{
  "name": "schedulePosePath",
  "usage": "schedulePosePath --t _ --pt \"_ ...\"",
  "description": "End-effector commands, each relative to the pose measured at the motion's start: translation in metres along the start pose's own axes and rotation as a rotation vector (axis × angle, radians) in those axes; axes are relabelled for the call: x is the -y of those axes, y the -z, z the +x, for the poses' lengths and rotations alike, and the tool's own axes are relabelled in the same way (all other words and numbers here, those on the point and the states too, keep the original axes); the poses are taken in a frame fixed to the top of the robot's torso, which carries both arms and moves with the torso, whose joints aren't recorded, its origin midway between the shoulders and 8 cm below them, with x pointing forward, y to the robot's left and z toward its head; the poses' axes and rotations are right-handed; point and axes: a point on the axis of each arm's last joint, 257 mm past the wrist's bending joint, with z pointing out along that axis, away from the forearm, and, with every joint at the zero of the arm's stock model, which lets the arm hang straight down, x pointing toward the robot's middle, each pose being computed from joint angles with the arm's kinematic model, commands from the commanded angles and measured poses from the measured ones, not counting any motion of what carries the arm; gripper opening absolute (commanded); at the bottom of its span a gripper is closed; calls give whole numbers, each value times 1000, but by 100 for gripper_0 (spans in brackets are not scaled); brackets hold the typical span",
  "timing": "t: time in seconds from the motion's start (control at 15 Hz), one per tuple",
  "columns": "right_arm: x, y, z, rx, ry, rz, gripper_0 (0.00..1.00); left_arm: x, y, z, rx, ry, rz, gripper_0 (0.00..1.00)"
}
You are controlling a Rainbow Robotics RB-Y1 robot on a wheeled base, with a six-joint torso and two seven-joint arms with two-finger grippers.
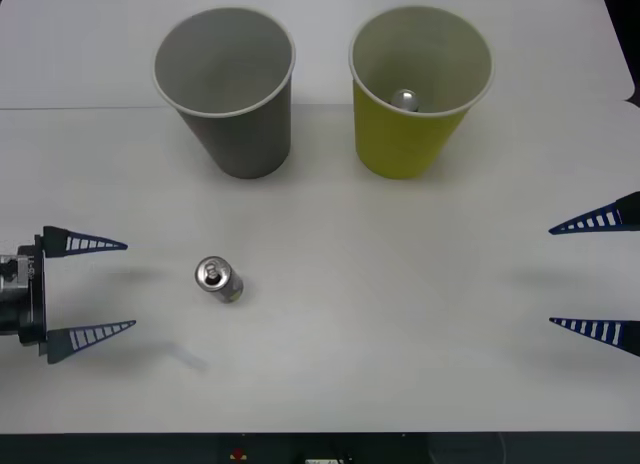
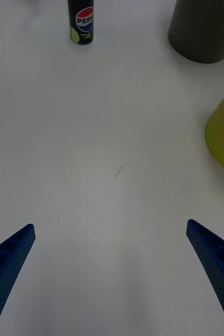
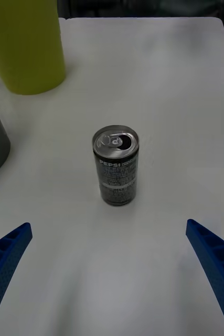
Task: Put the can into the green bin and the plastic bottle into the gray bin
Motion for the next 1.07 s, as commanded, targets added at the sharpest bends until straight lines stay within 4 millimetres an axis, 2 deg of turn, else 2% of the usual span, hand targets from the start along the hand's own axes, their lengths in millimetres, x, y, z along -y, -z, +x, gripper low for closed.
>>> schedulePosePath --t 0.07,0.4,1.07 --pt "0 0 0 0 0 0 100 4 -8 6 44 38 -21 100" --pt "0 0 0 0 0 0 100 6 -24 13 95 127 -54 100" --pt "0 0 0 0 0 0 100 13 -81 22 164 219 -65 100"
